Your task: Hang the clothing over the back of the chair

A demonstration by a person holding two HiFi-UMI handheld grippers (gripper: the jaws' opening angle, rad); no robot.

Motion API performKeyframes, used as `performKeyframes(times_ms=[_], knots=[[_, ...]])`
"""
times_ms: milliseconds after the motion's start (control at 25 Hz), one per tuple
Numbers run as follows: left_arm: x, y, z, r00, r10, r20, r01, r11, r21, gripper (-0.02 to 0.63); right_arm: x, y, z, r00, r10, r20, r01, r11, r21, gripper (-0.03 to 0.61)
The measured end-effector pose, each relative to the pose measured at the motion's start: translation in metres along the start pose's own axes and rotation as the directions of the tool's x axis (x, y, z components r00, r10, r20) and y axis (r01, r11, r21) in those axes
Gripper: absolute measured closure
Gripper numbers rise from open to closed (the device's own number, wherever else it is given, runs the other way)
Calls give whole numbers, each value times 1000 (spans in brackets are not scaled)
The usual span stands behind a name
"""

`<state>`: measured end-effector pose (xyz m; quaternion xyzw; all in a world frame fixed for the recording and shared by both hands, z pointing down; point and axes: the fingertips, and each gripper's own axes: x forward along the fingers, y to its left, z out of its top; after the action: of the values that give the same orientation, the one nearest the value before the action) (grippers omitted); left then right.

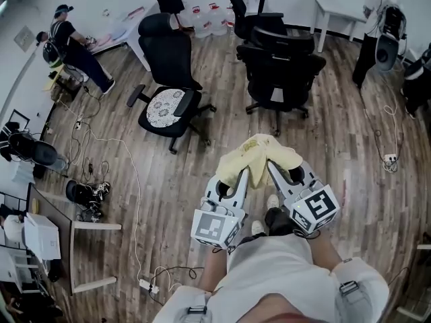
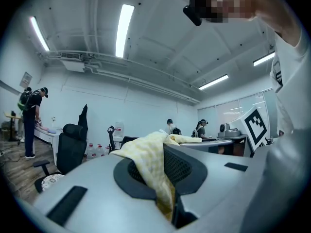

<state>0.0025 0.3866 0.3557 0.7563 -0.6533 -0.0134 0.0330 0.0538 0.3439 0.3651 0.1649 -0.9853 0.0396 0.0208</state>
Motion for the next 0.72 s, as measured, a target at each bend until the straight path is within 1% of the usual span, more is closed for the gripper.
performKeyframes(times_ms=[360, 720], knots=[[38, 29, 0, 999, 37, -9, -37, 999, 2, 569, 34, -33, 0, 999, 32, -6, -32, 999, 15, 516], [98, 46, 4, 997, 73, -16, -73, 997, 20, 569, 60, -89, 5, 998, 57, 5, -57, 998, 34, 515]])
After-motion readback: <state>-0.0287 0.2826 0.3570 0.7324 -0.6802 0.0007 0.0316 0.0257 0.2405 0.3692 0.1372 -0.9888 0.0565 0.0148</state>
